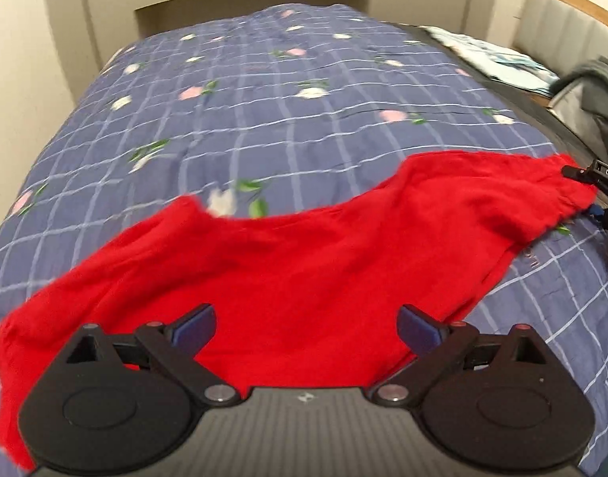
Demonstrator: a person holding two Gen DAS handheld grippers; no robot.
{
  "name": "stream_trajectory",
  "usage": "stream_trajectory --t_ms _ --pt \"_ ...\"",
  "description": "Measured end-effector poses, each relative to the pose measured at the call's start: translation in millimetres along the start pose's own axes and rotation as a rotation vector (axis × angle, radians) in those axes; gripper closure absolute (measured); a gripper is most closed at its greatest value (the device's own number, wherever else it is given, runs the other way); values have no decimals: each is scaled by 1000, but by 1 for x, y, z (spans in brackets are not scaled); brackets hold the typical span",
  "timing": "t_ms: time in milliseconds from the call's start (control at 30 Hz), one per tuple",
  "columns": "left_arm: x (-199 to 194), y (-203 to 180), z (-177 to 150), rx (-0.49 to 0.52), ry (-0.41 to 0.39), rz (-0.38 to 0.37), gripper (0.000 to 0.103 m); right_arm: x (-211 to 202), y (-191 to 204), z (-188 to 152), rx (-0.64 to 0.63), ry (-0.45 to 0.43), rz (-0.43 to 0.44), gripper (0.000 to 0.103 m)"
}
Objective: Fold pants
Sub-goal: 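Lay the pants flat and open both grippers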
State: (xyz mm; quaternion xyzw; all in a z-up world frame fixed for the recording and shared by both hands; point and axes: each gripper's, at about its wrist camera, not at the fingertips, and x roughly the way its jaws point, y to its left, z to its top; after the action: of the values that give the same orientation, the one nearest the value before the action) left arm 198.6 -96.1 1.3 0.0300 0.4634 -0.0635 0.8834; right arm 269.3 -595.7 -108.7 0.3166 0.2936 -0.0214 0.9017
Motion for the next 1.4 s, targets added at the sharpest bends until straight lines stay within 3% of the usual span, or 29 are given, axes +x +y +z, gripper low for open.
stream_trajectory --t_ms 33,67,100,167,367,500,633,700,767,833,967,1100,1267,1400 --pt "-5 5 -2 -6 -5 15 3 1 -2 3 26 -16 -6 39" --pt "-9 10 -4 -11 -12 29 3 2 -4 7 58 -30 -22 68" --pt "-14 14 -5 -18 -21 41 3 4 -7 10 92 -34 -41 86" --pt "-20 22 -6 -35 -34 59 3 1 -12 15 115 -54 -34 89" --pt "-39 47 -5 -83 -73 121 3 -25 17 49 -81 -130 -78 90" --pt "-47 65 -10 -123 -87 161 3 -25 23 58 -138 -89 -121 90" --pt "-62 88 -17 -163 -108 205 3 -15 10 44 -109 -34 -167 77" --pt "-71 102 -21 -182 -125 228 1 -21 9 35 -79 -41 -168 34" --pt "-82 116 -28 -194 -148 258 1 -32 12 25 -61 -64 -145 19" --pt "-90 131 -37 -208 -163 291 1 -43 22 14 -69 -72 -135 17" --pt "-99 165 -62 -276 -156 339 1 -64 60 -12 -158 -84 -81 1" --pt "-101 198 -95 -384 -133 359 1 -78 111 -47 -291 -68 7 1" --pt "-93 222 -139 -503 -157 320 1 -82 173 -103 -409 -7 88 1" --pt "-73 233 -161 -592 -163 206 1 -83 218 -154 -456 71 142 1"
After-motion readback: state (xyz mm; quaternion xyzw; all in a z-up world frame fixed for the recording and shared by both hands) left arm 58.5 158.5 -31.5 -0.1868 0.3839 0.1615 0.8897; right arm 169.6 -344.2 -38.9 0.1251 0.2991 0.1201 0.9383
